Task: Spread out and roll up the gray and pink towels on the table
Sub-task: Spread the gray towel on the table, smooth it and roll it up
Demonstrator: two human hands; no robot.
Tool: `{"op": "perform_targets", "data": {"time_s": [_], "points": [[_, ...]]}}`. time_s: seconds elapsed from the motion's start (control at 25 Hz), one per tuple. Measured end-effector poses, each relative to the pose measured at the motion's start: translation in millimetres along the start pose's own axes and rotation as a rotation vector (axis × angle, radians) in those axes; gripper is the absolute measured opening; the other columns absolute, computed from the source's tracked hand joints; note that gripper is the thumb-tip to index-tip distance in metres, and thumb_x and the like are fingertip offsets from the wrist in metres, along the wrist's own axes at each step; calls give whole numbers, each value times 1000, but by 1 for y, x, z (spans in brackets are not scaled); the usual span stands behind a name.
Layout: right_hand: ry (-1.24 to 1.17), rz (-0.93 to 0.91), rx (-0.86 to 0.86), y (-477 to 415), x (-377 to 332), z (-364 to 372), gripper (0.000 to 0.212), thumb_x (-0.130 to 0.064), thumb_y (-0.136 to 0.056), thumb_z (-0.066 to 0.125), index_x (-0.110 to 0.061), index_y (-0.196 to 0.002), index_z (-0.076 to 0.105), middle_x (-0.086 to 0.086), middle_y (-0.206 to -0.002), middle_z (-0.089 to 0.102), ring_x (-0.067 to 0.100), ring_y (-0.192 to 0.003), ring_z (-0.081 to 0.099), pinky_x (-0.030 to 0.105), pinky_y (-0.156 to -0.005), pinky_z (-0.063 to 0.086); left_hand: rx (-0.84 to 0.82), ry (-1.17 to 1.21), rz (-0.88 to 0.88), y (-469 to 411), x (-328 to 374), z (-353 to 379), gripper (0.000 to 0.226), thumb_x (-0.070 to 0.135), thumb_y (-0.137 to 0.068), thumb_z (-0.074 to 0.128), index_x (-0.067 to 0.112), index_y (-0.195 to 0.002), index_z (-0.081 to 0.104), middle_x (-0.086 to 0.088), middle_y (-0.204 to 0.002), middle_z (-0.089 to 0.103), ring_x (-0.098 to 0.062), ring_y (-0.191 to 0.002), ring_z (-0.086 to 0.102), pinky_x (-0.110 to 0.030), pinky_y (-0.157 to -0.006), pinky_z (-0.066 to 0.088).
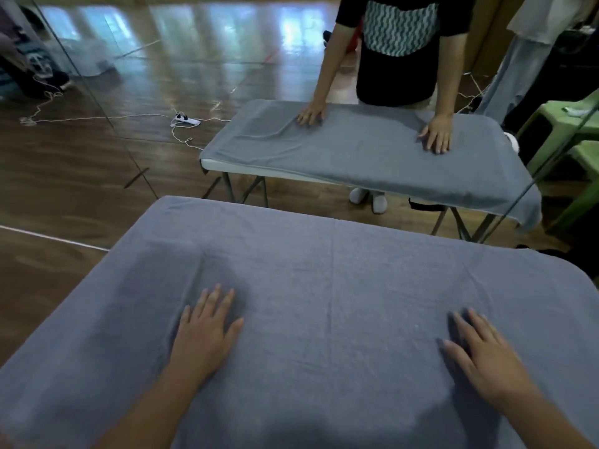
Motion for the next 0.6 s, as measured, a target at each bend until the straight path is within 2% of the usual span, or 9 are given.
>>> {"op": "perform_targets", "data": {"time_s": [0.16, 0.24, 0.36, 0.48, 0.6], "points": [[7, 69, 95, 4, 12, 11, 73, -73, -88, 30, -30, -147, 37, 5, -156, 32, 27, -143, 28, 48, -115, 27, -3, -3, -34, 17, -16, 22, 69, 72, -91, 16, 41, -153, 14, 6, -163, 11, -19, -150, 8, -53, -118, 16], [34, 117, 54, 4, 24, 15, 82, -76, -80, 25, -28, -143, 45, 9, -153, 38, 32, -140, 34, 53, -112, 31, -26, -6, -21, 22, -11, 18, 67, 71, -92, 21, 39, -152, 23, 4, -162, 20, -21, -149, 16, -54, -115, 23], [60, 34, -41, -9, -3, 22, 95, -84, -78, 18, -19, -141, 48, 15, -151, 38, 38, -137, 34, 60, -108, 33, -52, -9, -23, 31, -16, -2, 64, 66, -91, 32, 34, -146, 39, 1, -156, 36, -24, -145, 29, -54, -109, 32], [-28, -156, 72, 12, -118, 13, 92, -82, -74, 32, -15, -130, 59, 16, -141, 50, 39, -126, 48, 54, -105, 40, -28, -22, -60, 67, -53, -19, 61, 63, -89, 38, 34, -142, 44, 2, -152, 42, -23, -141, 36, -53, -106, 37], [-112, -464, 16, 55, -264, 36, 80, -77, -84, 30, -18, -130, 59, 14, -136, 56, 35, -120, 52, 33, -109, 28, -69, -45, -97, 108, -110, -30, 57, 63, -85, 44, 36, -134, 52, 6, -143, 52, -20, -132, 49, -50, -97, 47]]}}
Point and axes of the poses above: each hand's wrist, its own y-axis away from the middle knuckle, its own z-axis out of the palm, x = y × z, the point moved 7 cm from there along -y, towards the middle knuckle
